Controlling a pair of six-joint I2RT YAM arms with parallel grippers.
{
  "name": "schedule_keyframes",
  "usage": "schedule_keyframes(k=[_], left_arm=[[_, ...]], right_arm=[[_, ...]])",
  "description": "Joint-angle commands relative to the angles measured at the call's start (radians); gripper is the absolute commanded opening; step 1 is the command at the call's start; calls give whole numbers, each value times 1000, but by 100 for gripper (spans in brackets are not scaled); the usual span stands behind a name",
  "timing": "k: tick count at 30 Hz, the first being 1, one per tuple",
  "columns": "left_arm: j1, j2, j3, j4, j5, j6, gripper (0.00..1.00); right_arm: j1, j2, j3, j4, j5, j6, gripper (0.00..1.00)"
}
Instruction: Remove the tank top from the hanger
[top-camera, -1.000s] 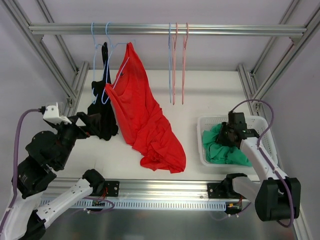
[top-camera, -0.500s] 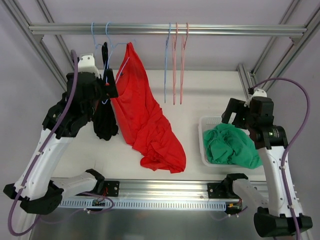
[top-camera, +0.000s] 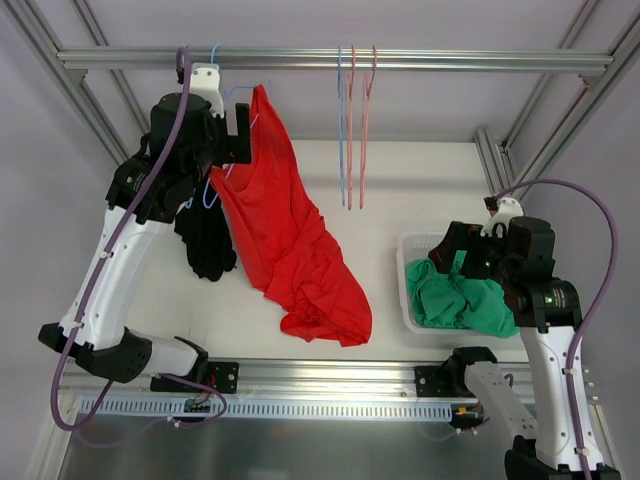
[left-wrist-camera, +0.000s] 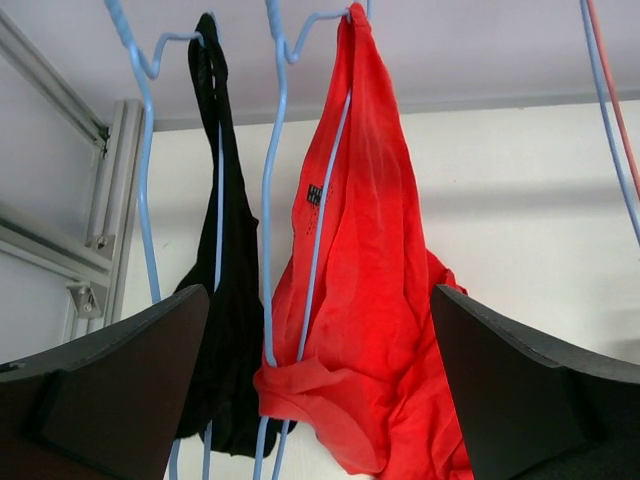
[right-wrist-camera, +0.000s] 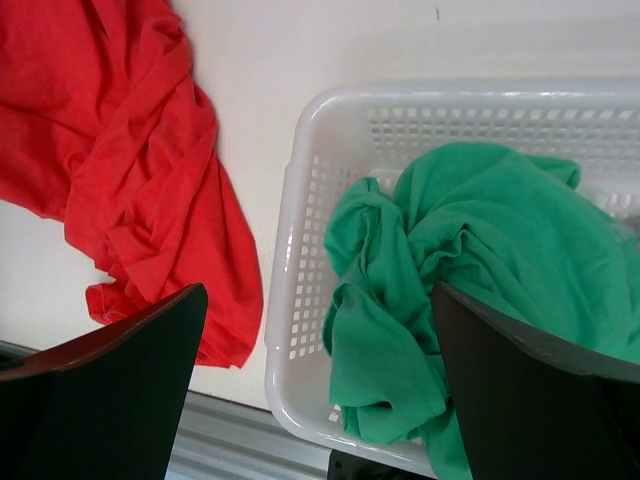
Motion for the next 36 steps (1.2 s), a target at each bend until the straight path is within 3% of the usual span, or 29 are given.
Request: schedule_keyframes(k=[1, 7, 9, 15, 16, 22, 30, 36], left_arm=[[20, 29, 77, 18, 42, 42, 95], [86, 154, 120, 19, 70, 28, 82], [108, 184, 132, 18, 122, 19, 67], [123, 223, 178, 19, 143, -4, 40], [125, 218, 181, 18, 147, -12, 26], [125, 151, 195, 25, 235, -64, 0], [123, 142, 269, 48, 292, -91, 0], [123, 77, 225, 64, 366, -124, 0]], right_arm=[[-6, 17, -16, 14, -72, -18, 99], [-5, -2, -31, 53, -158, 5, 100], [-5, -17, -48, 79, -216, 26, 99], [-2, -45, -76, 148, -336, 55, 99], [-3, -46, -77, 149, -343, 57, 100], [-2, -49, -103, 194, -390, 84, 100], [-2, -51, -111, 234, -435, 115, 100], [-3, -62, -108, 246, -461, 127, 100]])
